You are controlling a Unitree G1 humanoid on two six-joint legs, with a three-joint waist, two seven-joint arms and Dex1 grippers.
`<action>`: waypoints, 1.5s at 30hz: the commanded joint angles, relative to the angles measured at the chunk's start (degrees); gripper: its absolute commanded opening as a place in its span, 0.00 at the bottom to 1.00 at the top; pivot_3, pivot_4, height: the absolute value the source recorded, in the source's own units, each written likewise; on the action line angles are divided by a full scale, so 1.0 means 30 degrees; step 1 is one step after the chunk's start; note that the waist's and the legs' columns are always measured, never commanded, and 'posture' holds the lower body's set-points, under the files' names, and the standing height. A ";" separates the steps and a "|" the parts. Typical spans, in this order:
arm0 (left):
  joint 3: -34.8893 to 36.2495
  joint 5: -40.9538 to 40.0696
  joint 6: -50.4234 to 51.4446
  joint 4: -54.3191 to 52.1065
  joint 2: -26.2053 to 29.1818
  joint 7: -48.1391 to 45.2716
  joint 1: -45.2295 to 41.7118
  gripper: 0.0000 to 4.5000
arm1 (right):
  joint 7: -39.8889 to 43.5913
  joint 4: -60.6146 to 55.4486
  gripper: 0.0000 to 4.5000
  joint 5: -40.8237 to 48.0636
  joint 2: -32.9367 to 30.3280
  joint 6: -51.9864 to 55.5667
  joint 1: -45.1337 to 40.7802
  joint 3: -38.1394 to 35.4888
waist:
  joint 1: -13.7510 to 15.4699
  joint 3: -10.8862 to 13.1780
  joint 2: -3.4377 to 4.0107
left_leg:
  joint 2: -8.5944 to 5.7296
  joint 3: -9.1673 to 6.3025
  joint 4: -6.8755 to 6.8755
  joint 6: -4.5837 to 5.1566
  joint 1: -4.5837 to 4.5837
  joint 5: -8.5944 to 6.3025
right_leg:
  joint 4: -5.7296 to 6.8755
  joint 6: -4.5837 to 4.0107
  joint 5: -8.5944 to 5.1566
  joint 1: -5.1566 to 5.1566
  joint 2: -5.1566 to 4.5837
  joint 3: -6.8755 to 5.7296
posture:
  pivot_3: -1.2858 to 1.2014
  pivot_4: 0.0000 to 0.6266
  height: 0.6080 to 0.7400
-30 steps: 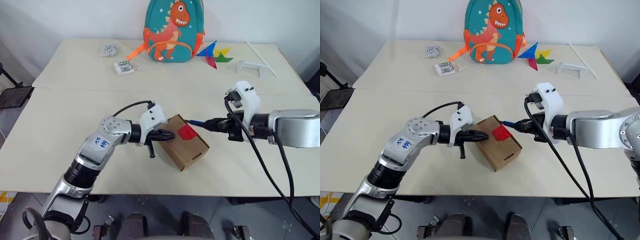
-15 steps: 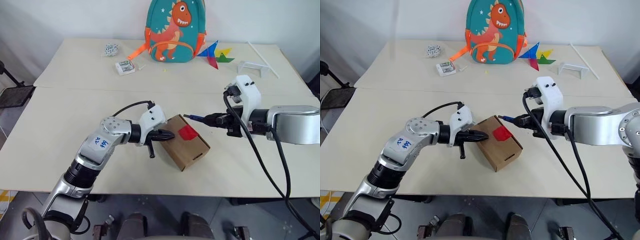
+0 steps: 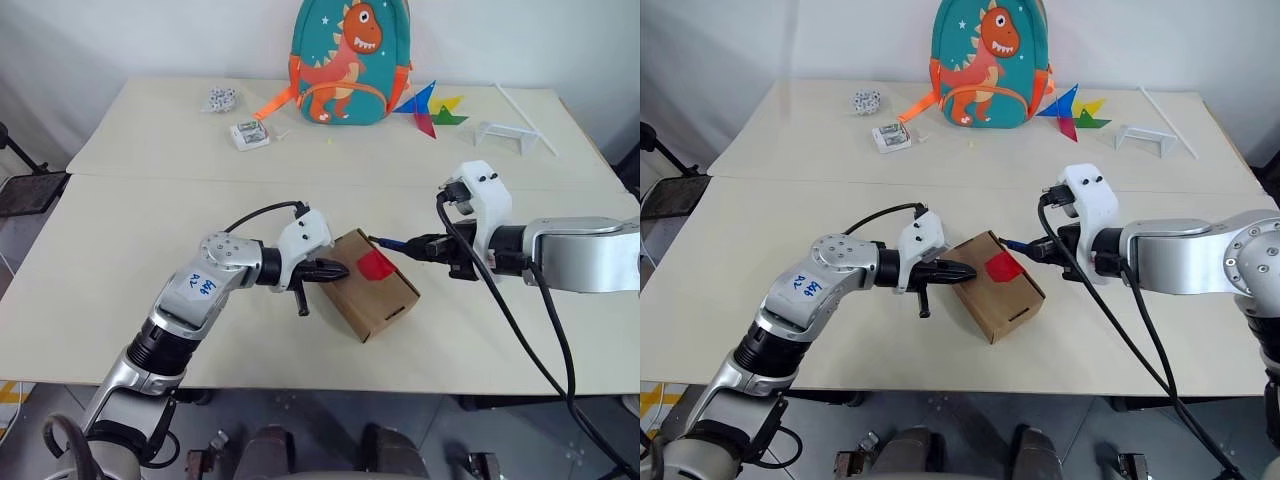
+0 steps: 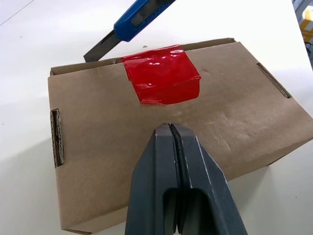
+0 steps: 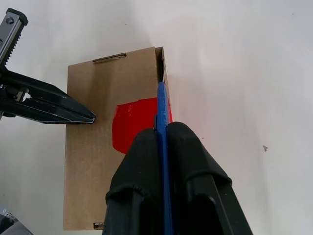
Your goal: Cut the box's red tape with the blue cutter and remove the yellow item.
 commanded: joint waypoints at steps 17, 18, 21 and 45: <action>-0.0402 0.0115 0.0399 -0.0266 0.0126 -0.0045 -0.0074 0.00 | 0.0354 -0.0345 0.02 0.0138 -0.0387 -0.0023 -0.1528 -0.0808 | 0.0014 0.0000 0.0000 | 0.0001 0.0000 -0.0001 0.0000 0.0000 0.0000 | -0.0003 0.0000 0.0000 0.0000 0.0000 -0.0001 | 0.52 0.24 1.00; -0.0412 0.0115 0.0395 -0.0256 0.0120 -0.0057 -0.0078 0.00 | 0.0364 -0.0388 0.02 0.0138 -0.0386 -0.0056 -0.1526 -0.0795 | 0.0016 0.0000 0.0000 | 0.0001 -0.0001 -0.0001 0.0000 0.0000 0.0000 | -0.0002 0.0000 0.0000 0.0000 0.0000 -0.0001 | 0.52 0.24 1.00; -0.0451 0.0100 0.0369 -0.0235 0.0125 -0.0145 -0.0113 0.00 | 0.0384 -0.0388 0.02 0.0138 -0.0394 -0.0146 -0.1356 -0.0796 | 0.0014 0.0000 0.0000 | 0.0001 -0.0001 -0.0001 0.0000 0.0000 0.0000 | 0.0000 0.0000 0.0000 0.0000 -0.0001 -0.0001 | 0.52 0.24 1.00; -0.0399 0.0114 0.0761 -0.0273 0.0145 -0.0007 -0.0268 0.00 | 0.0124 -0.1058 0.02 0.0138 -0.0611 0.0424 0.0332 0.0309 | 0.0030 0.0000 0.0000 | 0.0001 -0.0001 -0.0001 0.0000 0.0000 0.0000 | 0.0000 0.0000 0.0000 0.0000 0.0000 -0.0001 | 0.52 0.24 1.00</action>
